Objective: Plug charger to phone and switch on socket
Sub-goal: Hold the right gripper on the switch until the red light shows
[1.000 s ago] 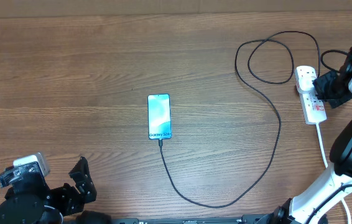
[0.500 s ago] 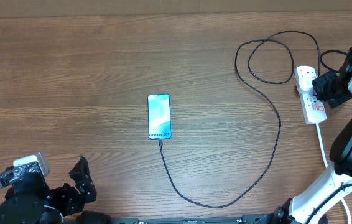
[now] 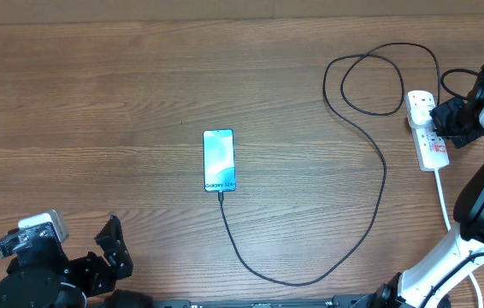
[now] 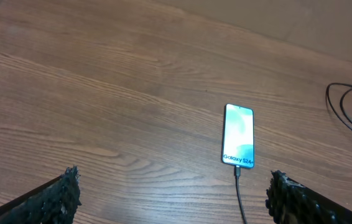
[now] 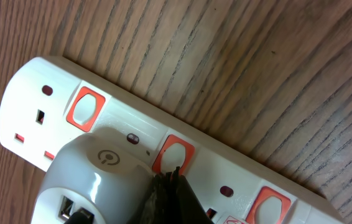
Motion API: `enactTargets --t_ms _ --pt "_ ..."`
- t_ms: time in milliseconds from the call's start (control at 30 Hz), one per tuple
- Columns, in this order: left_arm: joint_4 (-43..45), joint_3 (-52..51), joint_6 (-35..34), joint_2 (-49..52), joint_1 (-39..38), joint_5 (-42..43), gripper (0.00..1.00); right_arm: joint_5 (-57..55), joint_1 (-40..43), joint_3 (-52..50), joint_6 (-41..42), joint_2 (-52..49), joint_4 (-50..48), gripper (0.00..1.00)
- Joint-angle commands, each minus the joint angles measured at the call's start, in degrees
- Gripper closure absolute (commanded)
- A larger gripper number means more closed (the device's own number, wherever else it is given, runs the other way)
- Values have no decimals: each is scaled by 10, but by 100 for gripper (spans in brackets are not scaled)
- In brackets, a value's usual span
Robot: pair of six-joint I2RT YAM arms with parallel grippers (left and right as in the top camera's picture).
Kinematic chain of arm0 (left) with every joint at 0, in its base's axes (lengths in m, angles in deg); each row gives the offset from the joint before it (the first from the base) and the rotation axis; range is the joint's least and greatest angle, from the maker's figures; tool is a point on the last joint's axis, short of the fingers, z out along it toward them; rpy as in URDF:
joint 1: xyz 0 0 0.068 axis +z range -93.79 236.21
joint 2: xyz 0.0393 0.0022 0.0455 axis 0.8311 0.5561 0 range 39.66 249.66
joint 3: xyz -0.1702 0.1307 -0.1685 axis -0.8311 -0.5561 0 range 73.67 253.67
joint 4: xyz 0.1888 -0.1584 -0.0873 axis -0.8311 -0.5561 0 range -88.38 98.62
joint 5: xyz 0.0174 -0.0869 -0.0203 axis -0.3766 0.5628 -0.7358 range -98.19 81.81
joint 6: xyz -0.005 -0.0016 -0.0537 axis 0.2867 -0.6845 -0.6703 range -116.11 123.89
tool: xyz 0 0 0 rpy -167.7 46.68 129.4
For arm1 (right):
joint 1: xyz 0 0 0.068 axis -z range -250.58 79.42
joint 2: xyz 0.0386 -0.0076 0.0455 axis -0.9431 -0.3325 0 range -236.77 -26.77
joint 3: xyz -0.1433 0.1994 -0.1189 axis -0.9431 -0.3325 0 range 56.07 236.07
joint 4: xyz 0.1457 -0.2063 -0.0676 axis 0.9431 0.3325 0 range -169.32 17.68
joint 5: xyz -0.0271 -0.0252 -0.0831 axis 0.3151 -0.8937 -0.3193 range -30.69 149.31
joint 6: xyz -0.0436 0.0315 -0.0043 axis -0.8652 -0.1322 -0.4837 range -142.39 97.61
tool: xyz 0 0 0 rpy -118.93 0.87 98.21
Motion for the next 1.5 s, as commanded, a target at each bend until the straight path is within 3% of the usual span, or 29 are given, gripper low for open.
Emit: enactTargets --t_ms 0,567,967,1467 --pt "0 -1 -8 -7 3 -10 0 6 -6 22 -3 -23 -10 96" --pt "0 -1 -8 -7 3 -10 0 26 -7 23 -23 -64 -1 96" --pt "0 -1 -8 -7 3 -10 0 25 16 208 -22 -64 194 96" --pt "0 -1 -8 -7 3 -10 0 9 16 213 -33 -100 215 96"
